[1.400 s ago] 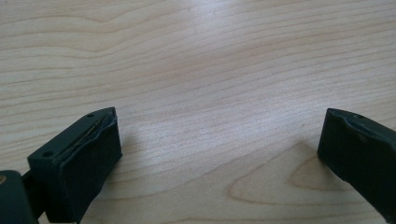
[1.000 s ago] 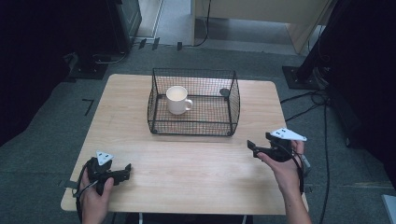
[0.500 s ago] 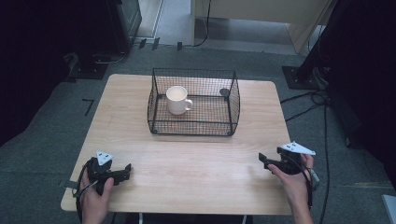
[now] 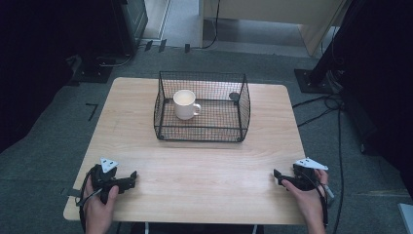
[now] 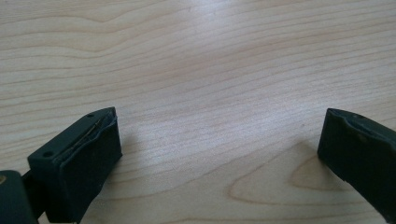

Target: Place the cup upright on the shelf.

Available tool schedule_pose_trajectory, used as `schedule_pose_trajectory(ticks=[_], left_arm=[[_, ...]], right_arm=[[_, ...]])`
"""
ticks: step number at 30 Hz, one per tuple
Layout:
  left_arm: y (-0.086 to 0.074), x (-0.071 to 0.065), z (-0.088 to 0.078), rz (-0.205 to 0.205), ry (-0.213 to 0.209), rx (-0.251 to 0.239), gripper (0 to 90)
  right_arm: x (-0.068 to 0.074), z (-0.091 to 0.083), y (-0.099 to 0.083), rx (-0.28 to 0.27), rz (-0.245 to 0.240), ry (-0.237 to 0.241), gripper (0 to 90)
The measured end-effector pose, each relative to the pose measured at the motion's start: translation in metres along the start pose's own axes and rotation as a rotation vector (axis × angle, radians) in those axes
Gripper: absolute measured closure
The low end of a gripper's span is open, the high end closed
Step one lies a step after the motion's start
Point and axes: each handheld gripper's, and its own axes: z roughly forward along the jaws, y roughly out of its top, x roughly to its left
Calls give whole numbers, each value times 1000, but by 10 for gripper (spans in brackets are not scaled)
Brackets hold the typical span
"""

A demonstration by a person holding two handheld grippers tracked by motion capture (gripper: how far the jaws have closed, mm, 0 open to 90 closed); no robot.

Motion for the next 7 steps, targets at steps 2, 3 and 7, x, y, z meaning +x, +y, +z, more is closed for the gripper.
schedule_pose_trajectory(ticks=[2, 3, 7], left_arm=[[0, 0, 0, 0, 0, 0, 0], [0, 0, 0, -1, 0, 0, 0], [0, 0, 0, -1, 0, 0, 0]], right_arm=[[4, 1, -5, -28, -40, -30, 137], [5, 1, -6, -28, -55, -31, 140], [5, 1, -6, -29, -56, -30, 142]])
